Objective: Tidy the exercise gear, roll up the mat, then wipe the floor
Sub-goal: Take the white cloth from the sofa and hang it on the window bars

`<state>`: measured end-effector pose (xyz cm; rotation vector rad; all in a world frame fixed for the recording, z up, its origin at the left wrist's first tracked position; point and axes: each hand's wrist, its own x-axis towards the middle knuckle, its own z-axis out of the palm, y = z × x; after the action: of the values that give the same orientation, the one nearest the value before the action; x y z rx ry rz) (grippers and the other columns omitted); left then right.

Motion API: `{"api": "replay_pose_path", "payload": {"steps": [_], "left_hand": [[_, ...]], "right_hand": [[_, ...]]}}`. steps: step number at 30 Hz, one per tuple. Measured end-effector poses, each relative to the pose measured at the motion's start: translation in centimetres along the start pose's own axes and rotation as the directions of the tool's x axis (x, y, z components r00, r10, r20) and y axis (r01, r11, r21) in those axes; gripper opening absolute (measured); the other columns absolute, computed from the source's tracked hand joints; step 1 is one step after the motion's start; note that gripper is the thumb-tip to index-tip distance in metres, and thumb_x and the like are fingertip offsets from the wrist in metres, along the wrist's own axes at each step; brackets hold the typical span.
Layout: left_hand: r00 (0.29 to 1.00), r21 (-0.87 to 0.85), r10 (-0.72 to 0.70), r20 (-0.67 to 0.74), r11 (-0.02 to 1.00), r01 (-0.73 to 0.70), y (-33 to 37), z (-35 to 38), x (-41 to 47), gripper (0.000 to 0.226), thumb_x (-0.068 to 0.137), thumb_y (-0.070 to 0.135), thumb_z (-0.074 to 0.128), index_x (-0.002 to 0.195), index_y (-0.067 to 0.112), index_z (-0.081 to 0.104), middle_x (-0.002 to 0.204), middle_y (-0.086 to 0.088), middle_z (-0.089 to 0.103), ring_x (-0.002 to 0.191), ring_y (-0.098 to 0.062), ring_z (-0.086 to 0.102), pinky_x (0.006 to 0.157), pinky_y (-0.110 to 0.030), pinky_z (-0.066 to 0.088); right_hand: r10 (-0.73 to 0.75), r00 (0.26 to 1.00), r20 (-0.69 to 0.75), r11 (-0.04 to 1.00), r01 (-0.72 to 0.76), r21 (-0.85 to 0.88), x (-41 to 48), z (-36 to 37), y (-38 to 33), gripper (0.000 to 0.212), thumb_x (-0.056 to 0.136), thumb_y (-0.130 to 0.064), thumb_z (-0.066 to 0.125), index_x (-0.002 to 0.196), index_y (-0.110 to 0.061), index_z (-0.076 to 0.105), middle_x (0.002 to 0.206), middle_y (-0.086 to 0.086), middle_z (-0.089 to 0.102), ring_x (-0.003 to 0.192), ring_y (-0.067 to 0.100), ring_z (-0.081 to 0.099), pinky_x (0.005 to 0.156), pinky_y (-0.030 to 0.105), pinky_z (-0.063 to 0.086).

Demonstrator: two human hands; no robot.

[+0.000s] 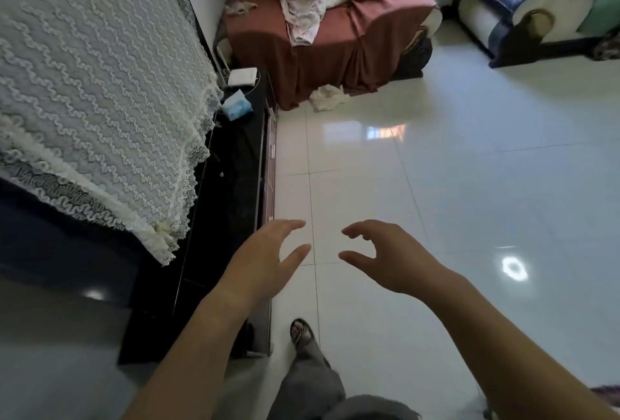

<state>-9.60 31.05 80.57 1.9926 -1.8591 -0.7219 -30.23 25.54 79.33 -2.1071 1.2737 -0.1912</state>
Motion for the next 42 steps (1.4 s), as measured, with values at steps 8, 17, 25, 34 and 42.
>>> {"api": "replay_pose_path", "payload": {"steps": [8,17,25,34,42], "left_hand": [[0.996,-0.038,-0.021,-0.084,0.999,0.018,-5.9,-4.8,11.8,0.042,0.091,0.044,0.050,0.131,0.031,0.048,0.137,0.011,0.046,0.127,-0.007,0.041,0.106,-0.028,0.036],[0.998,-0.005,0.003,-0.060,1.000,-0.003,-12.0,-11.9,25.6,0.042,0.092,0.043,0.049,0.131,0.029,0.049,0.135,0.009,0.050,0.125,-0.007,0.044,0.105,-0.027,0.037],[0.999,-0.025,0.009,-0.033,1.000,-0.010,-13.6,-13.8,35.6,0.041,0.092,0.044,0.050,0.131,0.030,0.050,0.135,0.011,0.049,0.124,-0.006,0.044,0.103,-0.022,0.035],[0.999,0.020,0.021,0.038,1.000,-0.022,-12.4,-13.8,54.4,0.035,0.092,0.043,0.049,0.125,0.032,0.054,0.129,0.014,0.053,0.119,-0.005,0.048,0.100,-0.025,0.039],[0.987,0.020,0.113,0.110,0.993,-0.116,-5.6,-15.5,74.2,0.034,0.092,0.043,0.050,0.124,0.033,0.054,0.127,0.015,0.053,0.116,-0.002,0.046,0.095,-0.018,0.033]], "right_hand": [[-0.021,0.997,0.069,0.997,0.026,-0.068,14.8,-1.7,-2.3,0.039,0.090,-0.046,0.053,0.126,-0.030,0.052,0.126,-0.013,0.055,0.112,0.006,0.049,0.089,0.018,0.036],[0.034,0.998,0.050,0.996,-0.030,-0.080,29.3,-6.8,-5.1,0.041,0.089,-0.046,0.055,0.127,-0.030,0.051,0.126,-0.013,0.054,0.109,0.007,0.051,0.089,0.019,0.038],[0.071,0.996,0.049,0.993,-0.066,-0.098,38.9,-10.1,-3.0,0.041,0.088,-0.046,0.056,0.125,-0.030,0.052,0.126,-0.013,0.055,0.107,0.008,0.053,0.090,0.020,0.039],[0.071,0.996,0.048,0.997,-0.070,-0.030,53.8,-16.1,3.5,0.041,0.089,-0.045,0.054,0.127,-0.030,0.051,0.128,-0.013,0.053,0.112,0.006,0.050,0.089,0.018,0.036],[0.117,0.993,-0.024,0.990,-0.118,-0.079,66.7,-27.5,9.9,0.044,0.089,-0.046,0.054,0.129,-0.028,0.049,0.129,-0.011,0.054,0.111,0.011,0.052,0.093,0.026,0.043]]}}
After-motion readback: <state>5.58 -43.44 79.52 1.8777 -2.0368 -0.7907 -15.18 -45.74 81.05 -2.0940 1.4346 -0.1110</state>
